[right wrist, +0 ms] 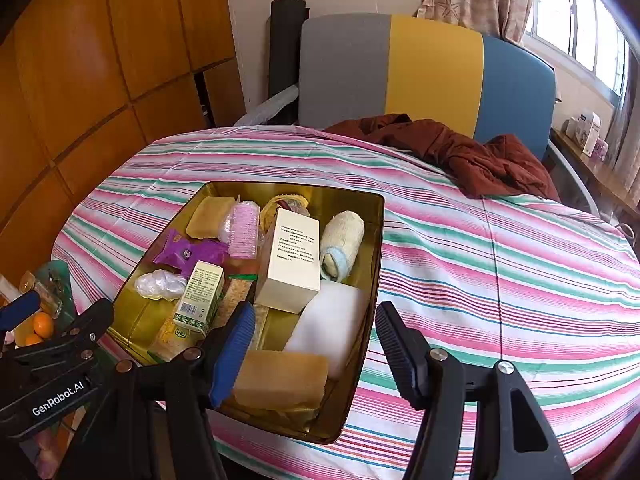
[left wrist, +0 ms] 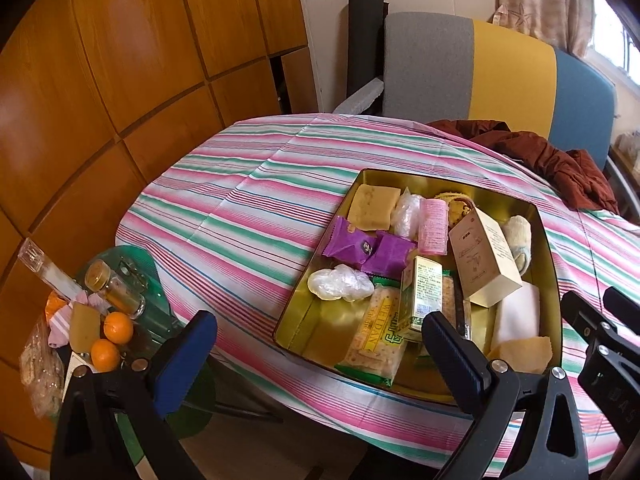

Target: Organize objects

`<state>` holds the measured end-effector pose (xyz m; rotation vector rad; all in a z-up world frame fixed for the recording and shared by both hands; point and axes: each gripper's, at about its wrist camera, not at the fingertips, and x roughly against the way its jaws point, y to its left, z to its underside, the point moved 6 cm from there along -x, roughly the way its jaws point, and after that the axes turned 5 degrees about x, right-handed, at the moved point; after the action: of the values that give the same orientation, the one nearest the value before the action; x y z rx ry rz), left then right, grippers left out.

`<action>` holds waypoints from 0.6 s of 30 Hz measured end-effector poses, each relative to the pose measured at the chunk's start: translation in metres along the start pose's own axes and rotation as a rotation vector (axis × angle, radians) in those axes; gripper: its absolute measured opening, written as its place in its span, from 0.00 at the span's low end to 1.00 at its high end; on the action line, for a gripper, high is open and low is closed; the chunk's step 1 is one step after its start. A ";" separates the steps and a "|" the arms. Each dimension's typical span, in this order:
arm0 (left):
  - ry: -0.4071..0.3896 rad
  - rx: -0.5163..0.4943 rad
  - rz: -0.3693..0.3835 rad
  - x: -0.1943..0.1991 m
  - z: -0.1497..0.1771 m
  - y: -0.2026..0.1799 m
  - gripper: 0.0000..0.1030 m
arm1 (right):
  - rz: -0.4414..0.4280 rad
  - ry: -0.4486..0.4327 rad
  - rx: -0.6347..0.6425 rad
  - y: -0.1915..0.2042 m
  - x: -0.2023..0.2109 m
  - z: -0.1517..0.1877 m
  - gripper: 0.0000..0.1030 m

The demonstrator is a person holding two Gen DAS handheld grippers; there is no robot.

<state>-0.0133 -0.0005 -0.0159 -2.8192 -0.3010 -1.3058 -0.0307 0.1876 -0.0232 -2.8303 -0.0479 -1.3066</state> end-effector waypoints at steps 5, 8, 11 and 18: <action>-0.001 -0.002 -0.008 0.000 0.000 -0.001 1.00 | 0.004 0.001 -0.002 0.000 -0.001 -0.001 0.62; -0.002 -0.009 -0.007 0.001 0.001 -0.002 1.00 | 0.006 0.001 -0.005 0.000 -0.001 -0.001 0.62; -0.004 -0.012 -0.006 0.000 0.001 -0.002 1.00 | 0.005 0.003 -0.005 0.000 -0.001 -0.001 0.62; 0.002 -0.009 0.002 0.000 0.000 -0.002 1.00 | 0.008 -0.002 -0.010 0.000 0.000 -0.004 0.62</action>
<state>-0.0135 0.0012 -0.0165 -2.8251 -0.2921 -1.3124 -0.0338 0.1879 -0.0210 -2.8368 -0.0308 -1.3061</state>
